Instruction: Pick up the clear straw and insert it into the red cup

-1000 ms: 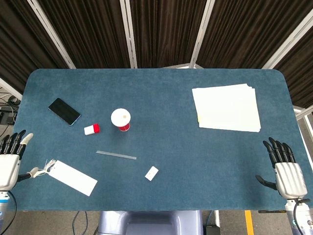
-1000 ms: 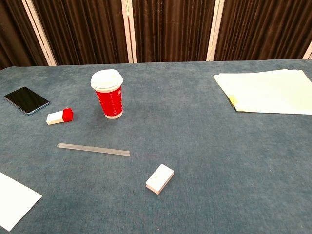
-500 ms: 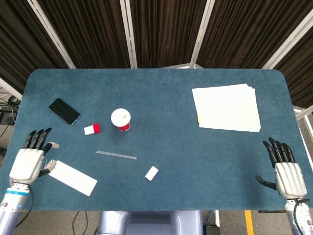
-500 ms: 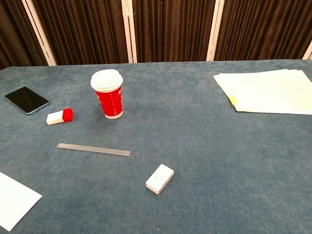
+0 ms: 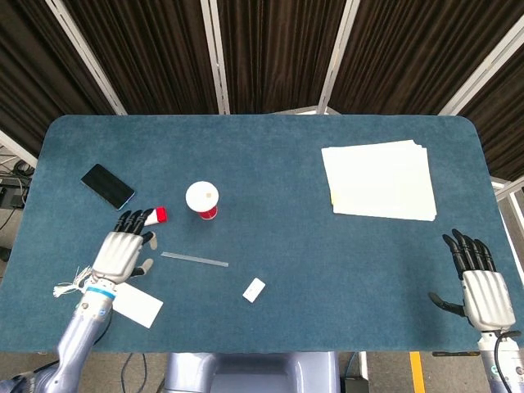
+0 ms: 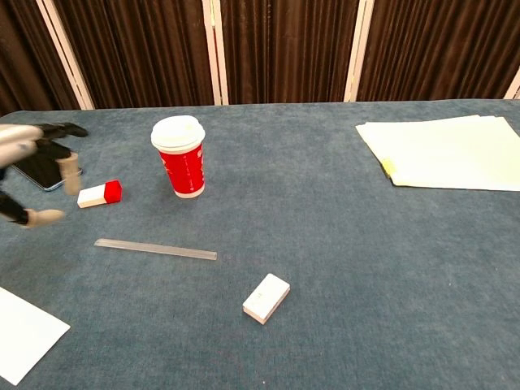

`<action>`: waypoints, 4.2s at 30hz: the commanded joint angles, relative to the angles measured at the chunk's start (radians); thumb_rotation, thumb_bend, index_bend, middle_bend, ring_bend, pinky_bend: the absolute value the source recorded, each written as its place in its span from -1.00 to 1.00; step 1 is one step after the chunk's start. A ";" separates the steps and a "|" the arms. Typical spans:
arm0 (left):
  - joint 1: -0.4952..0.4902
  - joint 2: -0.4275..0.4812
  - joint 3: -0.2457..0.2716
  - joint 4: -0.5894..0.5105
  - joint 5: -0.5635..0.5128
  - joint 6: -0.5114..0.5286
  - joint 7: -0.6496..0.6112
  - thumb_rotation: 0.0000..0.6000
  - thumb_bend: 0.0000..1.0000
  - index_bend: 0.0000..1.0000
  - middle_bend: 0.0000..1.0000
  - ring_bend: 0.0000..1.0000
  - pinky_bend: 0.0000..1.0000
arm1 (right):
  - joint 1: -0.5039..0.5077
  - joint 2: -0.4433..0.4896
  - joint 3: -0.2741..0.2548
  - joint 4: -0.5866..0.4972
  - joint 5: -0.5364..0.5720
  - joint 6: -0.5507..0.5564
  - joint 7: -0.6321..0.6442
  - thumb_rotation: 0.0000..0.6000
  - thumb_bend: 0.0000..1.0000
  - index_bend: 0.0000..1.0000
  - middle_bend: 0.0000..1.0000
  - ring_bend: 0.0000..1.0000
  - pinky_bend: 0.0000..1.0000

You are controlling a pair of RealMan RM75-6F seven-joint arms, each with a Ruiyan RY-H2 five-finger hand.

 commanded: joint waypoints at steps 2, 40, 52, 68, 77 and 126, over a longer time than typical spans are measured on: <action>-0.068 -0.091 -0.028 0.052 -0.088 -0.044 0.072 1.00 -0.33 0.00 -0.96 -1.00 -1.00 | 0.003 0.001 0.002 0.000 0.007 -0.008 0.007 1.00 -0.76 -1.00 -1.00 -1.00 -1.00; -0.211 -0.331 -0.006 0.224 -0.250 -0.043 0.148 1.00 -0.33 0.03 -0.67 -0.78 -0.71 | 0.004 0.012 0.004 -0.011 0.021 -0.021 0.029 1.00 -0.76 -1.00 -1.00 -1.00 -1.00; -0.247 -0.374 -0.002 0.248 -0.317 -0.030 0.195 1.00 -0.33 0.05 -0.67 -0.78 -0.71 | 0.003 0.013 0.004 -0.011 0.019 -0.019 0.037 1.00 -0.76 -1.00 -1.00 -1.00 -1.00; -0.265 -0.388 0.014 0.261 -0.343 -0.017 0.198 1.00 -0.13 0.17 -0.67 -0.78 -0.71 | 0.004 0.013 0.003 -0.010 0.015 -0.018 0.042 1.00 -0.76 -1.00 -1.00 -1.00 -1.00; -0.250 -0.352 0.019 0.182 -0.315 0.021 0.162 1.00 -0.12 0.17 -0.67 -0.78 -0.71 | 0.003 0.014 0.002 -0.010 0.013 -0.017 0.041 1.00 -0.76 -1.00 -1.00 -1.00 -1.00; -0.295 -0.076 -0.421 -0.135 -0.456 -0.071 -0.665 1.00 -0.12 0.16 -0.69 -0.84 -0.73 | 0.007 -0.001 0.001 0.027 -0.028 0.014 0.112 1.00 -0.75 -1.00 -1.00 -1.00 -1.00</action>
